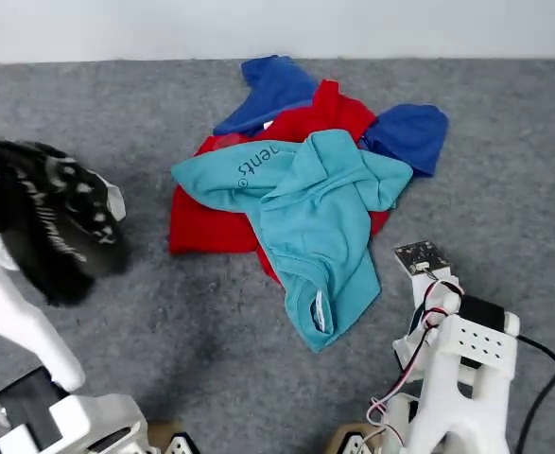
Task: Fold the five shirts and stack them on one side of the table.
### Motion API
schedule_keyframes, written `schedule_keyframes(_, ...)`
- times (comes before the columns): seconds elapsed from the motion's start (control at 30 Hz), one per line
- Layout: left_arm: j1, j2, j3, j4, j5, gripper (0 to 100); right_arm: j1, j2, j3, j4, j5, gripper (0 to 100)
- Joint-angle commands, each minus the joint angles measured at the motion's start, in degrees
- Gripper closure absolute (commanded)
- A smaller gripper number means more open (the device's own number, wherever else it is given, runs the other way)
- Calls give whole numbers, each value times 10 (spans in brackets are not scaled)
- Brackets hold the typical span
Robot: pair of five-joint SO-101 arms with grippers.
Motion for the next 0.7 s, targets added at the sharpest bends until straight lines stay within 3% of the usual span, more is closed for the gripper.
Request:
schedule_keyframes(0.0,8,-23,14,-31,4,719,2,-8,2,-5,3,556)
schedule_keyframes(0.3,149,-20,18,-11,32,719,1,-7,2,-3,2,556)
schedule_keyframes(0.4,236,-4,18,6,78,717,1,-5,2,-3,2,556)
schedule_keyframes(0.53,375,62,24,17,81,716,1,-5,2,-2,2,556)
schedule_keyframes(0.67,451,181,21,1,96,716,3,-5,3,-2,1,556)
